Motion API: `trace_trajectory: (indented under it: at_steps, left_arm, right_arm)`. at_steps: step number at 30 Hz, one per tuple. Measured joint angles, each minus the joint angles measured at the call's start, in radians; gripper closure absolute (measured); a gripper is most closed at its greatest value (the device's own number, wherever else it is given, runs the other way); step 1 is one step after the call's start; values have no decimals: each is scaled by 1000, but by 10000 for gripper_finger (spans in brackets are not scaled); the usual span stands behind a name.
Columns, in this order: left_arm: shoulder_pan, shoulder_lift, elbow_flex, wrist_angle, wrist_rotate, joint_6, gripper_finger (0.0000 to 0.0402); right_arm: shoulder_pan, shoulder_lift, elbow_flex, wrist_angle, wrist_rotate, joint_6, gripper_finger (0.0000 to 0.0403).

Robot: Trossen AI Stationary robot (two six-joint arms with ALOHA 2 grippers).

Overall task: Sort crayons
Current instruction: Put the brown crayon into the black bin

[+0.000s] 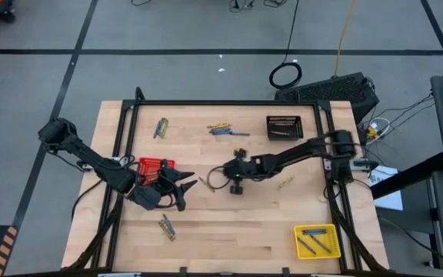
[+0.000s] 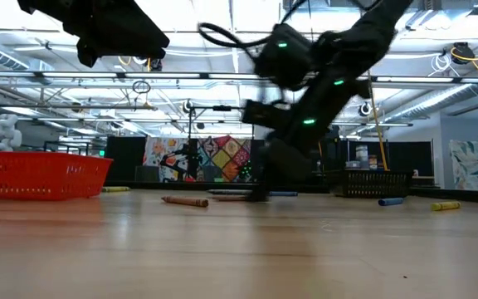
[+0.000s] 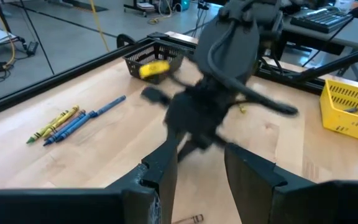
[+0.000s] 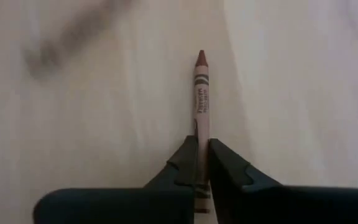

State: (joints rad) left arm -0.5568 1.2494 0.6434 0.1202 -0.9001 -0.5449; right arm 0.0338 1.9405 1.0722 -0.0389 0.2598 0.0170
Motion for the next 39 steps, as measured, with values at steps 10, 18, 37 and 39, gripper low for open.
trace_trajectory:
  at_steps: [10, 18, 37, 39]
  left_arm:
    - [0, 0, 0, -2, 8, 0, 265]
    - [24, 0, 1, -2, 7, 17, 265]
    - [78, 0, 1, 2, 9, 80, 265]
    - [76, 0, 1, 2, 9, 80, 265]
  right_arm:
    - [-59, -575, -189, -507, 248, 2, 398]
    - [-418, -800, -156, -825, 105, -220, 402]
    - [-729, -470, -155, -682, 2, -587, 348]
    - [-728, -495, -155, -683, 3, -587, 327]
